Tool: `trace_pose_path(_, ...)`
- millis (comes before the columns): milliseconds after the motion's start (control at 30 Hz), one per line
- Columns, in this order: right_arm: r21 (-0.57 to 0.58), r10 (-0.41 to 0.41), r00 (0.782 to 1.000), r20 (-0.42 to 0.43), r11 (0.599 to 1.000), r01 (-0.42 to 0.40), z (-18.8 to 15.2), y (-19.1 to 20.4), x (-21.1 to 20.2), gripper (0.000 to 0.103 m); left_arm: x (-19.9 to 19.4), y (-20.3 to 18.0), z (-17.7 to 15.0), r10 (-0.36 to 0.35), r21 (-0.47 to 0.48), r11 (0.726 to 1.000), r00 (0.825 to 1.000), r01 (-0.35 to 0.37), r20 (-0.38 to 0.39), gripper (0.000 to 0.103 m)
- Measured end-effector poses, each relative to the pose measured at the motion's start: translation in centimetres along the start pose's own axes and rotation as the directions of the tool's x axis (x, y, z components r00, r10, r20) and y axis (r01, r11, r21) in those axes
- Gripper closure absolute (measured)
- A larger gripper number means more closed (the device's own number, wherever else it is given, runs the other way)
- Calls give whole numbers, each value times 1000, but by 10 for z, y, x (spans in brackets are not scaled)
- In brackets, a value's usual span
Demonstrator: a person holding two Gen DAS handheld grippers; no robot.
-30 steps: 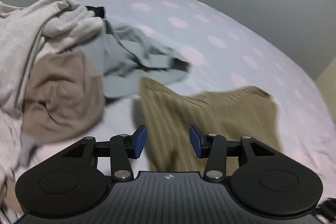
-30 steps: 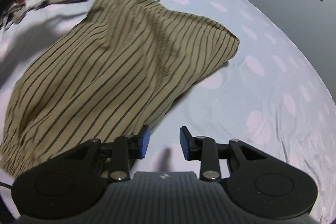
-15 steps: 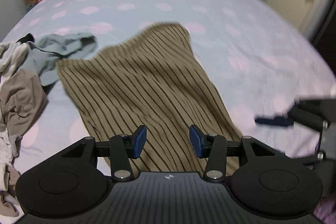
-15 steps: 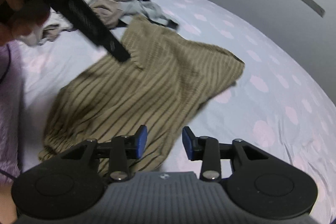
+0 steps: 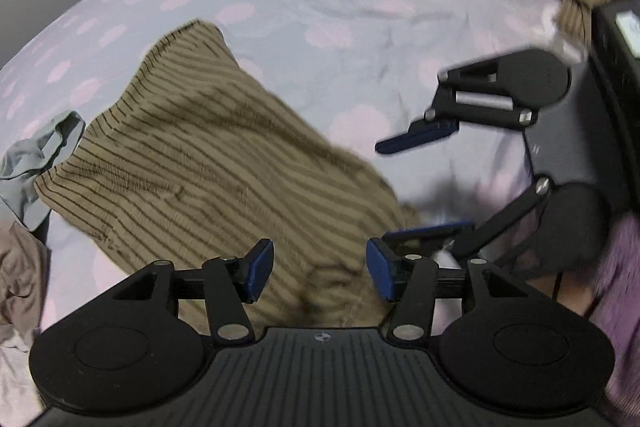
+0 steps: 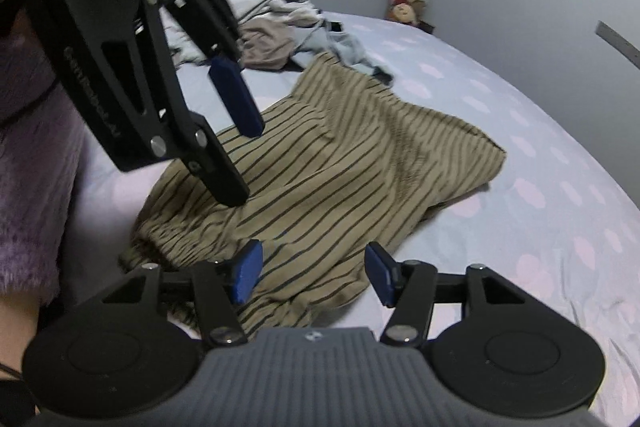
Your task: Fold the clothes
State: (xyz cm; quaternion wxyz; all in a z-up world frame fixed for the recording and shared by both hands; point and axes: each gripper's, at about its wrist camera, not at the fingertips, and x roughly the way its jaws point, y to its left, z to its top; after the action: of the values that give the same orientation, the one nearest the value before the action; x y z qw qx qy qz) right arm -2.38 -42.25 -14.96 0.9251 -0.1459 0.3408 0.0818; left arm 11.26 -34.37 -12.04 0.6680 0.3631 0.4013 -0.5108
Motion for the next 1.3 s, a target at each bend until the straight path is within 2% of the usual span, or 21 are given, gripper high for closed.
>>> trace_pose_path(200, -30, 74, 997, 37, 997, -73, -7, -1, -3, 43, 21, -33, -8, -40, 122, 991, 987, 59, -154, 50)
trace_pose_path(333, -63, 121, 992, 24, 991, -120, -11, -2, -6, 43, 42, -44, -21, -5, 155, 987, 978, 39, -208, 50)
trace_pose_path(433, -99, 134, 991, 17, 986, -131, -13, 4, -13, 43, 46, -38, -32, -2, 130, 991, 977, 30, -212, 53)
trace_pose_path(533, -146, 118, 993, 12, 982, -115, -15, 16, -19, 43, 36, -29, -44, -19, 118, 992, 985, 39, -169, 54)
trace_pose_path(600, -203, 93, 996, 0, 975, -91, -16, 28, -20, 43, 32, -26, -51, -2, 136, 990, 988, 24, -157, 58)
trace_pose_path(700, -321, 61, 998, -20, 945, -65, -18, 49, -17, 44, 32, -24, -56, 13, 169, 986, 990, 10, -139, 67)
trace_pose_path(800, -426, 24, 999, -49, 904, -43, -24, 67, -13, 45, 35, -30, -56, -9, 188, 982, 992, 32, -123, 67)
trace_pose_path(867, -459, 9, 998, -63, 888, -37, -26, 72, -9, 46, 40, -41, -58, 16, 224, 975, 993, 12, -121, 67)
trace_pose_path(900, -467, 6, 997, -71, 883, -39, -27, 73, -7, 46, 45, -45, -58, 54, 237, 971, 989, -21, -135, 68)
trace_pose_path(967, -471, 5, 996, -90, 881, -46, -28, 73, -4, 46, 55, -50, -57, 123, 249, 965, 978, -80, -166, 72)
trace_pose_path(1067, -475, 9, 993, -116, 878, -63, -29, 74, 0, 44, 63, -51, -56, 182, 245, 960, 965, -133, -191, 73)
trace_pose_path(1167, -481, 6, 992, -125, 874, -66, -29, 74, 2, 44, 68, -59, -57, 221, 277, 947, 955, -161, -199, 78)
trace_pose_path(1233, -478, 1, 991, -130, 876, -64, -29, 74, 4, 44, 74, -68, -58, 260, 334, 925, 943, -182, -207, 81)
trace_pose_path(1300, -476, -4, 991, -134, 877, -61, -29, 73, 6, 44, 75, -71, -58, 272, 352, 917, 940, -188, -207, 82)
